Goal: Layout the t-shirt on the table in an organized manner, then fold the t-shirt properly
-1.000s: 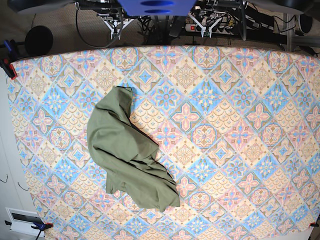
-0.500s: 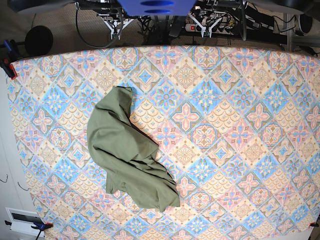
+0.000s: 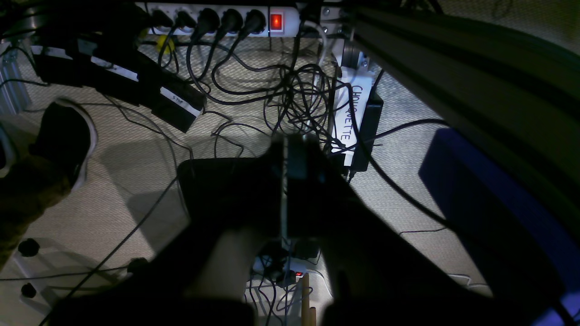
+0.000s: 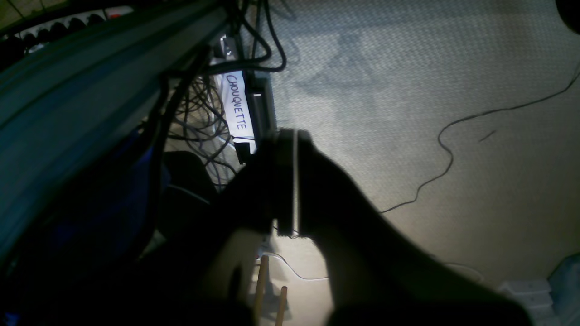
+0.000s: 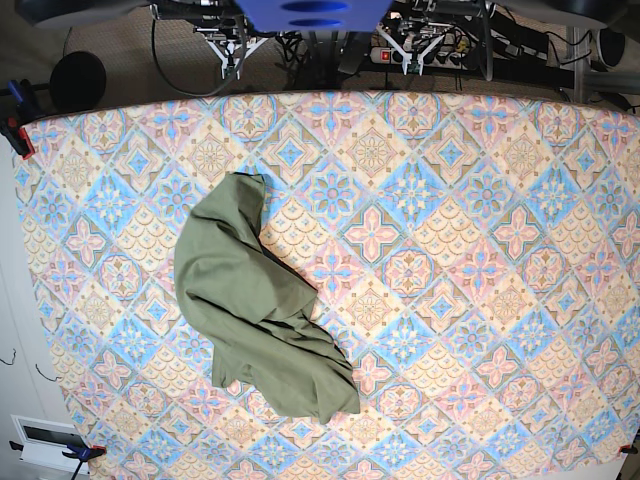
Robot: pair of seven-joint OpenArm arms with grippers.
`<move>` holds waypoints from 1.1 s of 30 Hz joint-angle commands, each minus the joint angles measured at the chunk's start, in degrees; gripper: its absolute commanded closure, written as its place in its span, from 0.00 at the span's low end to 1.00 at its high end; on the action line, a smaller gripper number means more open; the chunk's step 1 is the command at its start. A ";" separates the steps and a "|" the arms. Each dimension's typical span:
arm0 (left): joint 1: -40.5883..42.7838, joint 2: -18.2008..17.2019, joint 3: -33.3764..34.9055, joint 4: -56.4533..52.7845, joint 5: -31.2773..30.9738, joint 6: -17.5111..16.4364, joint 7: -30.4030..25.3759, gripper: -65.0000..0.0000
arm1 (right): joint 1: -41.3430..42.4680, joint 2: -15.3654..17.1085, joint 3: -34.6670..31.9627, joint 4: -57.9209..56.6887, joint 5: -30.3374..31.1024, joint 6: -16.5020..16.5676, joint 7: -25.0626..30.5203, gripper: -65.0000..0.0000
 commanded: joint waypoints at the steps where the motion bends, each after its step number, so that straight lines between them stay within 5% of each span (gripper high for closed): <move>1: 0.94 0.25 0.08 0.12 0.32 0.03 -0.17 1.00 | -0.38 0.51 -0.05 0.04 0.19 -0.03 0.13 0.99; 17: 14.92 -4.94 0.17 15.95 0.41 0.03 0.19 1.00 | -16.73 3.94 -0.05 14.81 0.19 -0.03 -0.13 0.99; 27: 27.84 -9.42 0.25 35.02 0.50 0.03 0.27 1.00 | -28.51 6.32 0.12 28.79 0.19 -0.03 0.13 1.00; 33: 36.19 -10.74 0.25 48.65 0.32 0.03 0.27 1.00 | -34.67 8.60 7.60 39.16 0.19 -0.03 0.31 1.00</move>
